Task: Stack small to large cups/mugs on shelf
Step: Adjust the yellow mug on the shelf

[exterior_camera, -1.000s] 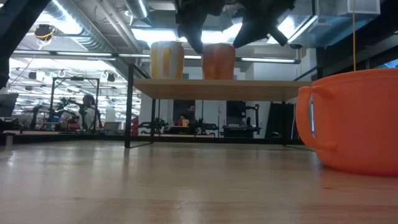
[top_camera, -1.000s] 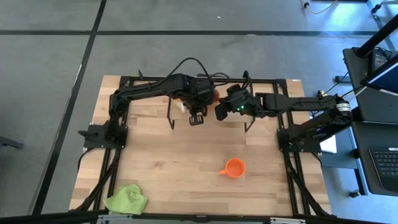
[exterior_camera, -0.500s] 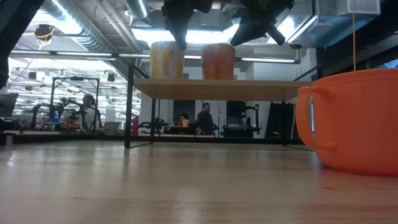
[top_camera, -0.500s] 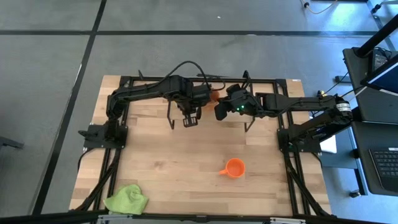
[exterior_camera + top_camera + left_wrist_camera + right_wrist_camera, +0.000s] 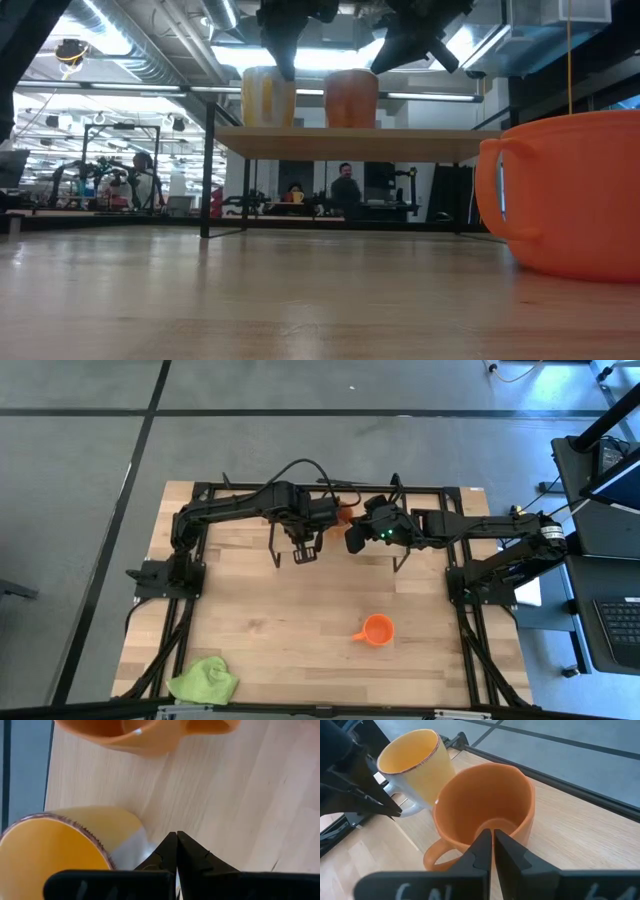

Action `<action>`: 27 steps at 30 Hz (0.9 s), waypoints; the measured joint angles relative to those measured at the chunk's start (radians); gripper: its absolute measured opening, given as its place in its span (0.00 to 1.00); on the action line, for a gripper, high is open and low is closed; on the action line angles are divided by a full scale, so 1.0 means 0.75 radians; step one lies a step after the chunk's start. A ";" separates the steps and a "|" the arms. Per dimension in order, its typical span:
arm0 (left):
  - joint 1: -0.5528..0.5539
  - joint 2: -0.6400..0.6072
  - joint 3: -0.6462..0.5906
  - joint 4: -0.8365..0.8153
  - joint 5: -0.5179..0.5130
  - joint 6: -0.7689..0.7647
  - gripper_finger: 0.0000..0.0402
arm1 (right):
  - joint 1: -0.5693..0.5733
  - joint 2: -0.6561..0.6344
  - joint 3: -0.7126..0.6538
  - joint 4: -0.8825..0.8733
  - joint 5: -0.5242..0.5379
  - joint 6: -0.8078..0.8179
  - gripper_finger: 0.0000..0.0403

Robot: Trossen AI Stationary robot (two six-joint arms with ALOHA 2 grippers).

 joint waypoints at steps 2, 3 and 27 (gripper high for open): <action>0.000 0.000 0.000 -0.009 0.001 -0.012 0.00 | 0.000 0.000 0.000 0.000 0.000 0.000 0.05; 0.000 0.000 0.000 -0.016 0.001 -0.022 0.00 | 0.000 0.000 0.000 -0.001 0.000 -0.001 0.05; -0.038 0.002 0.000 -0.039 0.013 -0.066 0.00 | 0.001 0.000 0.000 -0.038 -0.022 -0.002 0.05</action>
